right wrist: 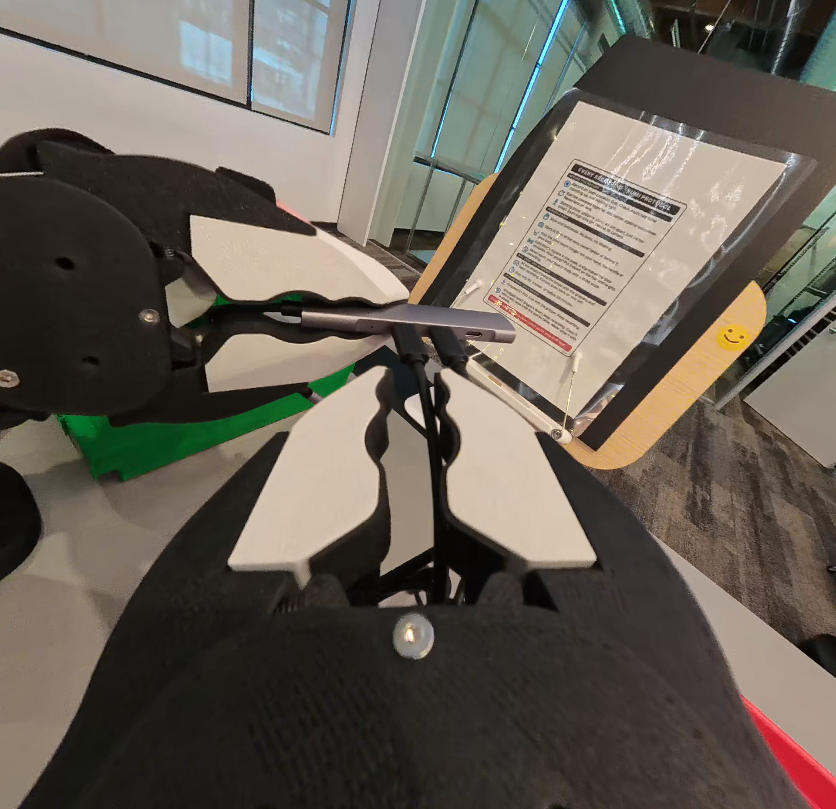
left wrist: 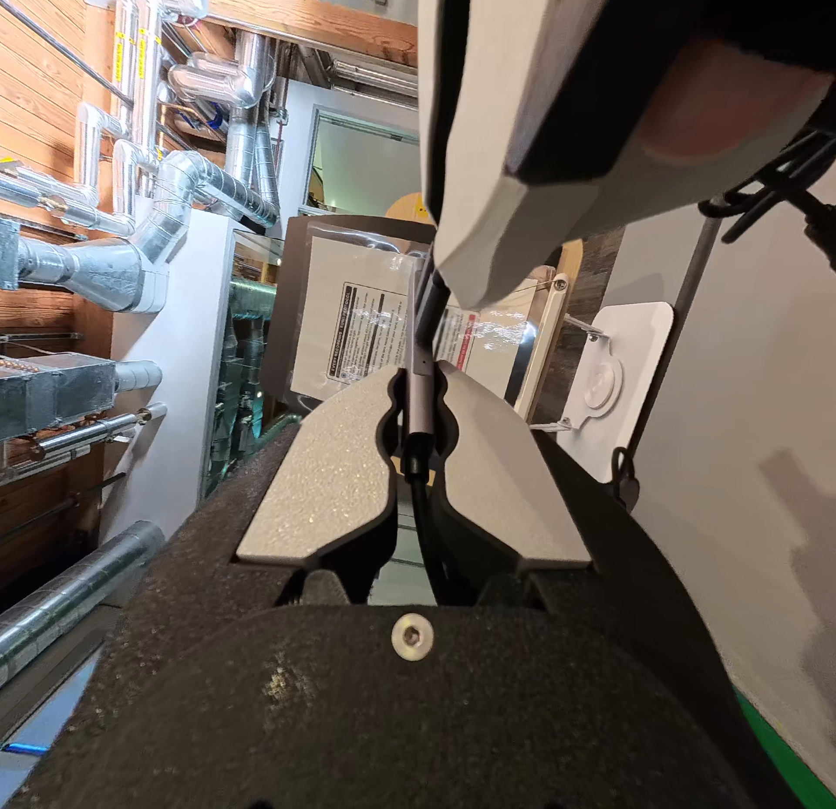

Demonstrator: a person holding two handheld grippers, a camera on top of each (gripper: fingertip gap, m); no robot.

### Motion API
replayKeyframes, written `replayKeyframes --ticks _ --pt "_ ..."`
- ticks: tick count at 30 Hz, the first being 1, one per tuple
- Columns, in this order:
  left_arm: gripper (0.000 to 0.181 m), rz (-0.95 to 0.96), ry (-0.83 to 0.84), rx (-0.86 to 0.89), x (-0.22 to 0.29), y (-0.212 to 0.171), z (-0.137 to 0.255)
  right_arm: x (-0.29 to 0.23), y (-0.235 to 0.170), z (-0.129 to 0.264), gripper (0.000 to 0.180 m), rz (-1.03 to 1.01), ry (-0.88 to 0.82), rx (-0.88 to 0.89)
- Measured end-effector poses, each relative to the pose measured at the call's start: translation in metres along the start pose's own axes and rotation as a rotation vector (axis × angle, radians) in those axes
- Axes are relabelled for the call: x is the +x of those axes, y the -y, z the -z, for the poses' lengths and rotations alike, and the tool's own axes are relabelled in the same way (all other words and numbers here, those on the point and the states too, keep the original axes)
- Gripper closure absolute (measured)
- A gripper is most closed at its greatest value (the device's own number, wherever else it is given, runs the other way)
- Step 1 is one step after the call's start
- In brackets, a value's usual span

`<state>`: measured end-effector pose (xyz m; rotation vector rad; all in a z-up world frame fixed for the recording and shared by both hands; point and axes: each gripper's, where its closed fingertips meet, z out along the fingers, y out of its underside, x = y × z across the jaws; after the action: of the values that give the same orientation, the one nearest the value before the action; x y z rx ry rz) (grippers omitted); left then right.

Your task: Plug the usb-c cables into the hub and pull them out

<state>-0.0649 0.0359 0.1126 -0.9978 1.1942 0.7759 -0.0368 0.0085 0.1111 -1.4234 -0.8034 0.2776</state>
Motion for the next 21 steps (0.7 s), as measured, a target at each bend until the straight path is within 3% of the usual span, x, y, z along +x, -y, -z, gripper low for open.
replayKeyframes --ticks 6,21 --pt "0.172 -0.021 0.036 0.013 -0.002 0.006 0.001 -0.001 0.003 0.003 0.158 -0.021 0.022 0.015" --pt "0.172 -0.014 0.059 0.061 -0.003 0.015 0.003 0.004 0.005 0.009 0.168 0.007 0.003 -0.005"
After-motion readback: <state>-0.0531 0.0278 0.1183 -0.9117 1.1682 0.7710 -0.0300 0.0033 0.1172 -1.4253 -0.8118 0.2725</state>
